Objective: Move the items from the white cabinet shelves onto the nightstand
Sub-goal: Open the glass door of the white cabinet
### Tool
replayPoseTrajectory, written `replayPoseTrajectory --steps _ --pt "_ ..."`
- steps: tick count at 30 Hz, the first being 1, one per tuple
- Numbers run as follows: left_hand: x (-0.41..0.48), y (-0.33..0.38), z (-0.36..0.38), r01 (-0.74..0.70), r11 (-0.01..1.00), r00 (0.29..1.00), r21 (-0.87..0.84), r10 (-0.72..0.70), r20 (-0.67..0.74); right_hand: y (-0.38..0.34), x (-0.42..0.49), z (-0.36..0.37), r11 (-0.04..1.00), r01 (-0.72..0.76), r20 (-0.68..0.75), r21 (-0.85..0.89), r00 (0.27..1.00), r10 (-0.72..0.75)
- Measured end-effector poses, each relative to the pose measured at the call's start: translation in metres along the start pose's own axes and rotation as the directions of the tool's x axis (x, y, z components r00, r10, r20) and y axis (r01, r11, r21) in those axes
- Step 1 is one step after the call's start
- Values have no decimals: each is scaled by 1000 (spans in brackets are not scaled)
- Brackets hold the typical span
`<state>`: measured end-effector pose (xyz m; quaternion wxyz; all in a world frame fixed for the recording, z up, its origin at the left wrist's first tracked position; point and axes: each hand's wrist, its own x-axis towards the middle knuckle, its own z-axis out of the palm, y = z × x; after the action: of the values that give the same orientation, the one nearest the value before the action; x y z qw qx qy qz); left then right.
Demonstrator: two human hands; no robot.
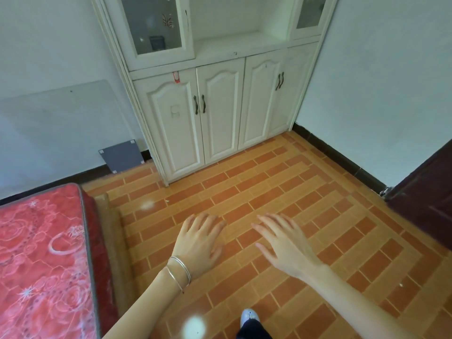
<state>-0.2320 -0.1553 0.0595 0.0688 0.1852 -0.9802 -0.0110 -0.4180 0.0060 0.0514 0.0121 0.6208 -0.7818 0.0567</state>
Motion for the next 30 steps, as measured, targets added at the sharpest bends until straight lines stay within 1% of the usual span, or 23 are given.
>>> replayPoseTrajectory --steps 1,5,6,8,12,17,19,23,25,27,30 --pt "21 0 -2 6 1000 1000 20 -6 -7 17 13 -8 1000 7 -27 3 1000 -7" --pt "111 -3 -16 39 999 999 7 -38 -38 81 76 -30 999 41 -97 -17 994 -43" --pt "128 -6 -13 31 999 995 24 -29 -91 94 89 -36 999 48 -105 -14 993 -49" --pt "160 -9 -13 37 998 995 51 -32 -95 117 112 -43 999 52 -113 -13 992 -53" --pt "205 -15 0 30 998 997 58 -26 -75 151 144 -33 998 55 -84 10 995 -54" --pt "255 -31 25 36 999 999 35 -36 -3 190 182 -6 998 65 -66 11 996 -64" --pt "277 -43 35 26 999 1000 36 -26 4 206 202 1 998 61 -40 6 997 -60" --pt "330 -75 43 6 999 999 34 -4 -47 238 256 1 999 46 -36 -13 998 -47" --pt "363 -94 39 -16 999 997 29 18 -78 257 288 -7 998 62 -47 -30 997 -64" --pt "400 -114 32 -31 999 992 35 35 -123 276 325 -19 994 80 -63 -70 994 -85" --pt "455 -144 20 -28 998 985 48 35 -170 298 383 -36 994 65 -115 -87 991 -75"
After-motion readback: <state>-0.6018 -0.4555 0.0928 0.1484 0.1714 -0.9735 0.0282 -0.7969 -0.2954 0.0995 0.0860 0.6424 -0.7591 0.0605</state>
